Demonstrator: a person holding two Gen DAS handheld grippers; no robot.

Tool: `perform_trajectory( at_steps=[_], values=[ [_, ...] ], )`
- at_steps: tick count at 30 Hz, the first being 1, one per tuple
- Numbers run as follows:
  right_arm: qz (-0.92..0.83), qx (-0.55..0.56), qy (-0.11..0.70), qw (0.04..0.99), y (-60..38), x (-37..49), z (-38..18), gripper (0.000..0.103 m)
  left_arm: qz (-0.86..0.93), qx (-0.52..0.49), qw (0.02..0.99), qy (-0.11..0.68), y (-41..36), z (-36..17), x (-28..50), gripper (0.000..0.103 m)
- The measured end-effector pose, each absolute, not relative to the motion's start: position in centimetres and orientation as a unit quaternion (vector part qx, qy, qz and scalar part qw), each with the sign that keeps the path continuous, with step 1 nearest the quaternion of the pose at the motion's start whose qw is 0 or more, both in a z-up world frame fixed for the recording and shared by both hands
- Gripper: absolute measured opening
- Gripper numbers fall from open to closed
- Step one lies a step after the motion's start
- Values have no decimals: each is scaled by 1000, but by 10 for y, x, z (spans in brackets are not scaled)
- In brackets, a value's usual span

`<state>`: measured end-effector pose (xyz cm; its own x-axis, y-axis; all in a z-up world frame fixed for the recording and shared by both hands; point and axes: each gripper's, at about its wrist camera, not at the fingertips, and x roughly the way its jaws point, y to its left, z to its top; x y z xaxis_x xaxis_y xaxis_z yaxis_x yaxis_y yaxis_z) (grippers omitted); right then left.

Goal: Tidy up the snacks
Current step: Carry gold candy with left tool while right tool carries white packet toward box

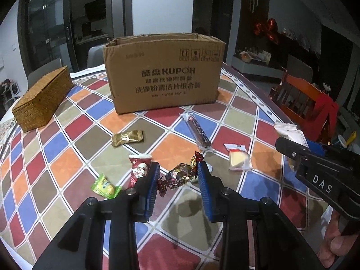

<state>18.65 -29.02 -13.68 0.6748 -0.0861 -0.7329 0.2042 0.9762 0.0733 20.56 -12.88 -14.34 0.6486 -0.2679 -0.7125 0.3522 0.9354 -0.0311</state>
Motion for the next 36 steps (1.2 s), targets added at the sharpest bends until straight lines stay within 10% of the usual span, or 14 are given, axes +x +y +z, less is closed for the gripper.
perform_trajectory(
  at_steps=[36],
  values=[
    [-54,59,334,939,-279,238,-53,33,-149,39,928,340,-116,-61,262,34]
  ],
)
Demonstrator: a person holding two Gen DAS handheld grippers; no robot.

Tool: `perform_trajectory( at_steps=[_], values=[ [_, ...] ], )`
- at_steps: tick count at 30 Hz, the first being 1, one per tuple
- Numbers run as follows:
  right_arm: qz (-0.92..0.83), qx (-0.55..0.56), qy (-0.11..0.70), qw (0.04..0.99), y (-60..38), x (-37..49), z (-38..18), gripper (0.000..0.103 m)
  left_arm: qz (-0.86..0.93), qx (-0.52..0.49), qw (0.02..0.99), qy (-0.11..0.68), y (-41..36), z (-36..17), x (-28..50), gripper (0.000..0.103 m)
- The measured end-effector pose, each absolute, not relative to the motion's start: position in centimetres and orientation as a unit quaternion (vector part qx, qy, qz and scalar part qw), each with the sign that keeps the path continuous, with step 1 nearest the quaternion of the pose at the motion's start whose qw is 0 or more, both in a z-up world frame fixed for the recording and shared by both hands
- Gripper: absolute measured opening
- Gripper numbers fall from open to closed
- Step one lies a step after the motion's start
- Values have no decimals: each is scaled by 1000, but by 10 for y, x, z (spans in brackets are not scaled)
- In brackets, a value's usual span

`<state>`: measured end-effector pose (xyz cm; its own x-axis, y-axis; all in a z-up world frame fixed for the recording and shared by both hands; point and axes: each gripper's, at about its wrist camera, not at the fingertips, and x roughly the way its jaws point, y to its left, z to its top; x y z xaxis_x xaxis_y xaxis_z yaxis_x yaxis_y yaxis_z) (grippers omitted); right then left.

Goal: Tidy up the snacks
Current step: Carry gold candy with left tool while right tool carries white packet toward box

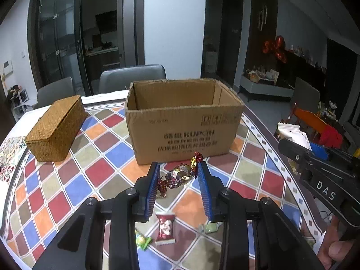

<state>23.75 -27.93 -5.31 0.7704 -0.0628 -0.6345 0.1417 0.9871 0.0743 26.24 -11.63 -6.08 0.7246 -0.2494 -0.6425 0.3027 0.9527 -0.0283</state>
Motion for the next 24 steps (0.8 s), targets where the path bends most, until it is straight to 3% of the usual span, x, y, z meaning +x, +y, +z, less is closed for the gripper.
perform_trajectory(
  at_steps=[24],
  values=[
    [-41,44,300,952,-272,284,-20,33,-143,35,937,318,-110,-29,311,35]
  ],
)
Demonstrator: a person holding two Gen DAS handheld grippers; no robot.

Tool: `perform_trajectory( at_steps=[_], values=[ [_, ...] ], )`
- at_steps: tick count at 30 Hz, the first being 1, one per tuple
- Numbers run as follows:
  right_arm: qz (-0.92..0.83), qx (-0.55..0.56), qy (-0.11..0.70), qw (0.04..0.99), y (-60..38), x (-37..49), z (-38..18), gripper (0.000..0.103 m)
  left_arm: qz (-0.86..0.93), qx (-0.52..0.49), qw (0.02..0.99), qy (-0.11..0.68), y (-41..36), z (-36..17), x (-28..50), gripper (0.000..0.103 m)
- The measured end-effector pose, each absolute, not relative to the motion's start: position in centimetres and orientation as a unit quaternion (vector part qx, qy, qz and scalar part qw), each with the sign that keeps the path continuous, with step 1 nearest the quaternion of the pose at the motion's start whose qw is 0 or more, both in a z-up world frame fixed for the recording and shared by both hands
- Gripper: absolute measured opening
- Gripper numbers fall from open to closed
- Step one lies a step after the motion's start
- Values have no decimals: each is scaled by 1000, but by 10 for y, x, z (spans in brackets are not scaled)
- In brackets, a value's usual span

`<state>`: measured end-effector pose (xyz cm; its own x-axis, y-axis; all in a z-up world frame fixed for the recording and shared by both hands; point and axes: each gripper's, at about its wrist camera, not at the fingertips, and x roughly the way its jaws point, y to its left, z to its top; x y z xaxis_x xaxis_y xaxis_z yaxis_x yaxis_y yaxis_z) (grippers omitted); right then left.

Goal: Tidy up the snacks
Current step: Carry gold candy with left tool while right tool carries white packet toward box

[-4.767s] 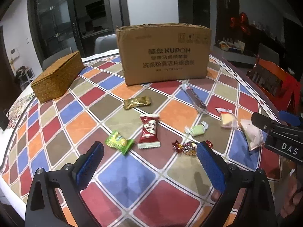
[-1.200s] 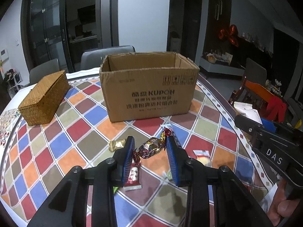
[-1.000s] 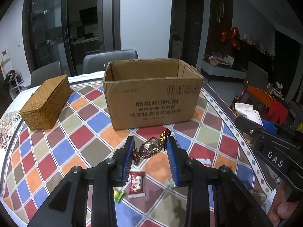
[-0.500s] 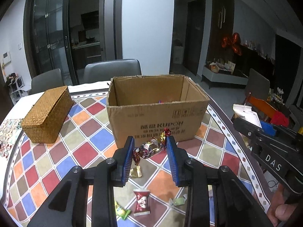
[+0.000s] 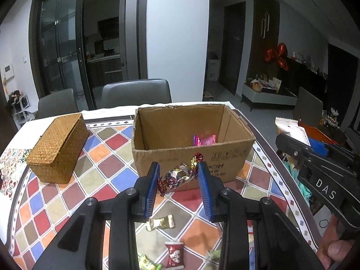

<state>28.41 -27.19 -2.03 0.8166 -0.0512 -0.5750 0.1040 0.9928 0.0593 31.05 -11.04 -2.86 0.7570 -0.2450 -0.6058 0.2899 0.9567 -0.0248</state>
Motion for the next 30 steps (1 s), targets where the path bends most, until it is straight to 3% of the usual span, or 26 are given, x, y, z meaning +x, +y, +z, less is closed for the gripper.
perform_trajectory(
  at_steps=[30],
  values=[
    [-24,29,293,955,-273,366,-10,33,-146,38,938,312,-122,-17,394,35]
  ],
)
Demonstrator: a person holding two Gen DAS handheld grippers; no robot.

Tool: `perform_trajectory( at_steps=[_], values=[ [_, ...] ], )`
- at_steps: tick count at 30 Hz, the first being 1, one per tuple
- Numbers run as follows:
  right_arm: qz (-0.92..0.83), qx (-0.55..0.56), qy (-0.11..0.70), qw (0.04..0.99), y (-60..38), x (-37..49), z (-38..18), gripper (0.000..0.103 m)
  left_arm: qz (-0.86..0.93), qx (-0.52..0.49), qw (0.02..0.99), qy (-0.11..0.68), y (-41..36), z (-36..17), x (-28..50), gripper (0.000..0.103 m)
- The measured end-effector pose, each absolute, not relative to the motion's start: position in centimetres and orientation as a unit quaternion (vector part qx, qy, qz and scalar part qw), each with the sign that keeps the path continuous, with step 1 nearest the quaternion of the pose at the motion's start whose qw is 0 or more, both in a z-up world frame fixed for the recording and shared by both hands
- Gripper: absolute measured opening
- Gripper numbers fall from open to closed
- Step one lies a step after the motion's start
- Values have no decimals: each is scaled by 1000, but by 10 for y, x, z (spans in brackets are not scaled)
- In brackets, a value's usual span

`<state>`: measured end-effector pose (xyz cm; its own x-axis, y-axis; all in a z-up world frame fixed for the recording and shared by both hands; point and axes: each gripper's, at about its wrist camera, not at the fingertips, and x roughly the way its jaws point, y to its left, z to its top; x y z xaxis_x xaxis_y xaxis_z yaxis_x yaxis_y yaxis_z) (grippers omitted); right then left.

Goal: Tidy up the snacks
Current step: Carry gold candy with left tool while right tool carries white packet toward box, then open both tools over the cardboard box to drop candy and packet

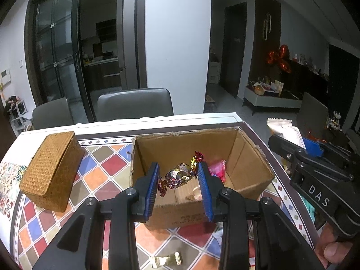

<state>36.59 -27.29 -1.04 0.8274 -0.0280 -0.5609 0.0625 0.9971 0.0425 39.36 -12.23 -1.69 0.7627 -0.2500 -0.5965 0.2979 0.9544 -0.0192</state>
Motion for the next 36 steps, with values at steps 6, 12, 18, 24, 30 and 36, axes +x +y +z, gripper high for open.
perform_trajectory(
  at_steps=[6,12,18,24,30,36],
  values=[
    [-18,24,300,954,-267,382,-14,33,-147,37,936,316,-121,-24,412,35],
    [-14,20,309,951,-262,398,-21,33,-147,32,934,323,-117,-31,430,36],
    [-10,18,321,947,-260,411,-31,33,-148,29,932,330,-119,-39,440,36],
    [-7,19,335,942,-260,423,-40,33,-148,30,928,339,-120,-49,448,36],
    [-4,19,344,939,-261,429,-47,36,-145,34,929,340,-121,-53,451,47],
    [-29,12,335,942,-263,429,-45,72,-135,36,932,334,-115,-50,448,72]
  ],
)
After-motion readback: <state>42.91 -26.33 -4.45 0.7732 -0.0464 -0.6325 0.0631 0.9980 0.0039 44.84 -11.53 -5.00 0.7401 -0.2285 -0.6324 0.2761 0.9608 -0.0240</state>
